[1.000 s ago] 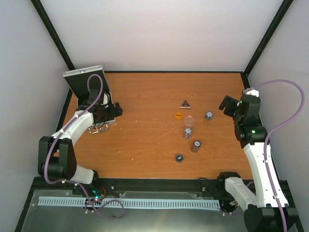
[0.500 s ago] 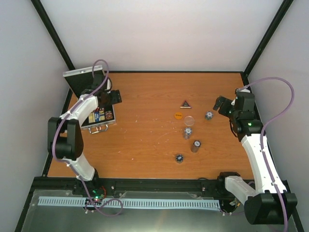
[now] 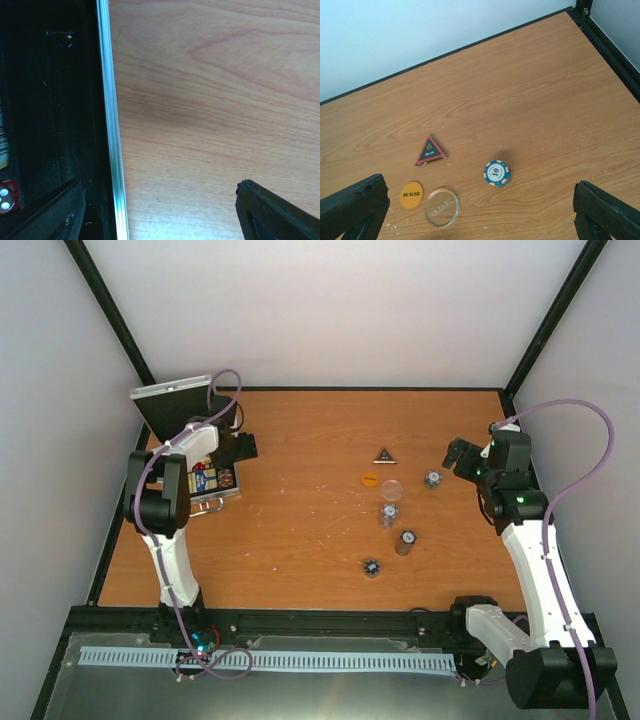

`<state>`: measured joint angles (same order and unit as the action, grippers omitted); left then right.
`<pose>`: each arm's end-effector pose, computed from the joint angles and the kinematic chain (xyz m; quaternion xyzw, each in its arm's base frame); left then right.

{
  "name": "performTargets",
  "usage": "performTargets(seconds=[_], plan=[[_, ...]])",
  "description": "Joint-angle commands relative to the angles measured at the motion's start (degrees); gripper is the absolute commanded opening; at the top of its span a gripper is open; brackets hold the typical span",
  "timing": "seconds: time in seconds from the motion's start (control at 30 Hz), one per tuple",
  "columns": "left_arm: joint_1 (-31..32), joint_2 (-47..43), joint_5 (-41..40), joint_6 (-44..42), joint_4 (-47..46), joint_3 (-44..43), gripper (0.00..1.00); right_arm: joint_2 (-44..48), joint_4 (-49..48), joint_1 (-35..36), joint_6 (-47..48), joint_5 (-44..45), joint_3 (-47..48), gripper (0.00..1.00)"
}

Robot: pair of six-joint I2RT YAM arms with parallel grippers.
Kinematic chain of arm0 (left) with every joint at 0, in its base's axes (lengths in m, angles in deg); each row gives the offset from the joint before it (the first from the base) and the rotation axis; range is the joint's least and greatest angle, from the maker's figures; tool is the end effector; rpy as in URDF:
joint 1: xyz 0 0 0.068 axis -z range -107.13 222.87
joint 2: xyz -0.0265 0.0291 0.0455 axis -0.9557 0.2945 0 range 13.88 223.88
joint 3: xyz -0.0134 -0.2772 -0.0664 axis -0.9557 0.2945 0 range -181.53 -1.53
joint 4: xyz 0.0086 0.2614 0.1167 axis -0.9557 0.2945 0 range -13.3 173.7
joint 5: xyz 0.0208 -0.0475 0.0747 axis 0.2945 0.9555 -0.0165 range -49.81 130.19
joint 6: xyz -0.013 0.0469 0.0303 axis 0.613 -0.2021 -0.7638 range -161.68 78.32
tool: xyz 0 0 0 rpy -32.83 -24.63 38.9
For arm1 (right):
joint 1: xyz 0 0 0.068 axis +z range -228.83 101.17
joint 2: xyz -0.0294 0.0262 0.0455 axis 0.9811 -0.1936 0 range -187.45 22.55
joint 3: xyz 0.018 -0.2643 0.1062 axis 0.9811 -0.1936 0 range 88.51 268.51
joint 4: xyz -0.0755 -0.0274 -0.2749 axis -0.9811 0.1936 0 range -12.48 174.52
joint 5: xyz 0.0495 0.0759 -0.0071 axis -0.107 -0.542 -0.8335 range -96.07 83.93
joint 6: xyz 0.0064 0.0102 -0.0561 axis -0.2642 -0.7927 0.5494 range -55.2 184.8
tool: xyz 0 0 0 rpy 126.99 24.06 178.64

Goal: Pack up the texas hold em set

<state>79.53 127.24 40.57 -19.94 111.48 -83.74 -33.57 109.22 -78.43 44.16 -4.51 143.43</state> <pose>0.4370 -0.0513 0.1740 -0.1277 0.9696 -0.0543 0.2014 0.2344 0.0005 0.3356 0.1607 0.8635 0.0755 0.4720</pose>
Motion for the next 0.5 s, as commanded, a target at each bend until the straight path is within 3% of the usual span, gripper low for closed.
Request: performTargets(seconds=[0.0, 0.47], plan=[[0.02, 1.86, -0.89, -1.37, 2.02, -1.95, 0.83, 2.24, 1.92, 0.12, 0.34, -0.07, -1.0, 1.0], [2.42, -1.17, 8.07, 0.76, -4.25, 6.36, 0.74, 1.14, 1.74, 0.17, 0.89, -0.78, 0.4, 1.0]])
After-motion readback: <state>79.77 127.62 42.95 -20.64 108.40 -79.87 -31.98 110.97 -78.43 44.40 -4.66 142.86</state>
